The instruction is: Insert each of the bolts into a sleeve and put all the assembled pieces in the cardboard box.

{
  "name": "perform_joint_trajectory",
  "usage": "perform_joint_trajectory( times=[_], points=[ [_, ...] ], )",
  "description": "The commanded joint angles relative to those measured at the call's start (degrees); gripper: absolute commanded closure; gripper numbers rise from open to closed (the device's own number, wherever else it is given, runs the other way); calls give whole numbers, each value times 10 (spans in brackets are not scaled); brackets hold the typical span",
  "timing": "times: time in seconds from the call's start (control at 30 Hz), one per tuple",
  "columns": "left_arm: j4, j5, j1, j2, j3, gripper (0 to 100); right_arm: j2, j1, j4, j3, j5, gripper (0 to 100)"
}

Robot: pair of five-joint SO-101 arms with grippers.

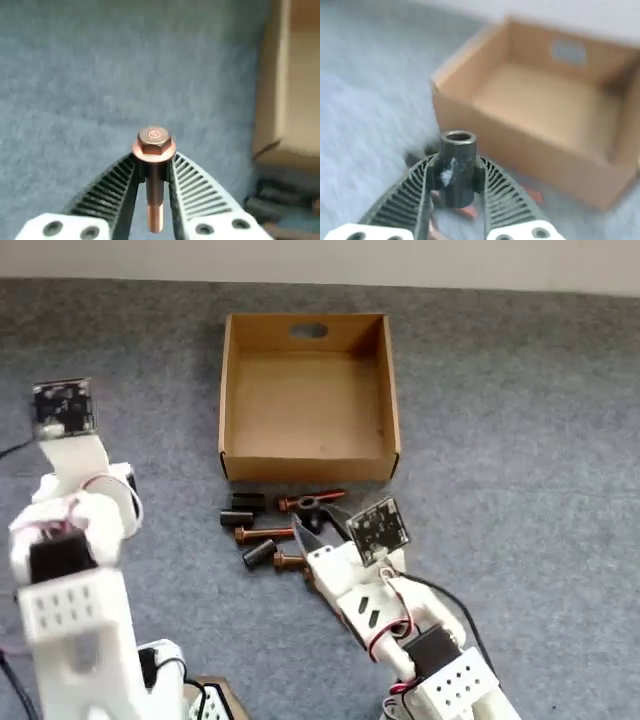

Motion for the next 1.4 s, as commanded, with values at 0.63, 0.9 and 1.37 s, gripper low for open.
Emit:
perform_joint_trajectory(
  times=[0.63, 0.9, 1.37],
  points=[
    [-369, 128, 357, -113, 12, 990, -2, -7, -182, -35, -4, 992],
    [-354, 127, 407, -90, 12, 990, -3, 31, -186, -20, -4, 992],
    [-292, 127, 439, -85, 25, 990, -6, 36, -187, 14, -4, 992]
  ],
)
